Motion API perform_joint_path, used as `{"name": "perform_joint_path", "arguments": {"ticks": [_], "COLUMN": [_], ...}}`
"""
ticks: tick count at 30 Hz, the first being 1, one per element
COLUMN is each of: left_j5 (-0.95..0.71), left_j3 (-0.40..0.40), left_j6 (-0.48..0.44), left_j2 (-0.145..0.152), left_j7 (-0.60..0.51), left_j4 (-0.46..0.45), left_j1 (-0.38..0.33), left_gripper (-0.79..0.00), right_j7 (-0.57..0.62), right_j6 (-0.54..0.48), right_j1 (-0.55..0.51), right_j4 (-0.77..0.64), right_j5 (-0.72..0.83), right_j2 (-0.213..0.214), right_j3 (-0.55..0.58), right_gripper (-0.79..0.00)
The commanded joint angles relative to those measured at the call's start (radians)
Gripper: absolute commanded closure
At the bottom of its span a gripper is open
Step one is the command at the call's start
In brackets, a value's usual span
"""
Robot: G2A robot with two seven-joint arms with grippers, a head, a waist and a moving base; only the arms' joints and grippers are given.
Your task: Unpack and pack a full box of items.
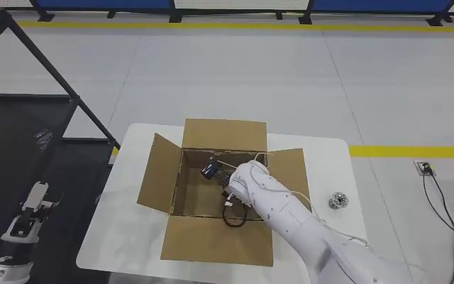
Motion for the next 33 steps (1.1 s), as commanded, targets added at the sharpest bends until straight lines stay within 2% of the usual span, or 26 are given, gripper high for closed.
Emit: {"name": "perform_joint_path", "arguments": {"ticks": [1,6,8,12,15,18,20,26,29,33], "left_j5": [0.002,0.008,0.008,0.016,0.023,0.029,0.034,0.047,0.049,0.056], "left_j3": [0.004,0.016,0.023,0.038,0.051,0.064,0.072,0.087,0.091,0.099], "left_j6": [0.002,0.005,0.007,0.012,0.016,0.022,0.024,0.031,0.032,0.038], "left_j2": [0.0,0.002,0.002,0.004,0.006,0.008,0.009,0.011,0.011,0.012], "left_j7": [-0.002,-0.007,-0.009,-0.02,-0.027,-0.034,-0.036,-0.036,-0.033,-0.031], "left_j4": [-0.002,-0.001,0.001,0.004,0.004,0.003,0.003,0.002,0.001,-0.005], "left_j1": [-0.001,-0.008,-0.011,-0.023,-0.034,-0.045,-0.051,-0.062,-0.063,-0.064], "left_gripper": [-0.785,-0.785,-0.785,-0.785,-0.785,-0.785,-0.785,-0.785,-0.785,-0.785], "right_j7": [-0.011,-0.033,-0.037,-0.02,-0.002,0.038,0.078,0.248,0.282,0.272], "right_j6": [-0.013,-0.055,-0.067,-0.093,-0.106,-0.104,-0.089,-0.065,-0.068,-0.047], "right_j1": [0.008,0.023,0.025,0.017,-0.006,-0.056,-0.113,-0.427,-0.576,-0.692], "right_j4": [0.015,0.01,-0.012,-0.089,-0.19,-0.35,-0.495,-1.069,-1.271,-1.394], "right_j5": [0.009,0.025,0.027,0.033,0.029,0.012,-0.017,-0.151,-0.186,-0.208], "right_j2": [-0.006,-0.003,0.005,0.038,0.078,0.135,0.181,0.322,0.364,0.395], "right_j3": [0.008,0.035,0.049,0.089,0.136,0.208,0.278,0.593,0.764,0.954], "right_gripper": [-0.557,-0.566,-0.597,-0.591,-0.594,-0.659,-0.662,-0.739,-0.782,-0.785]}}
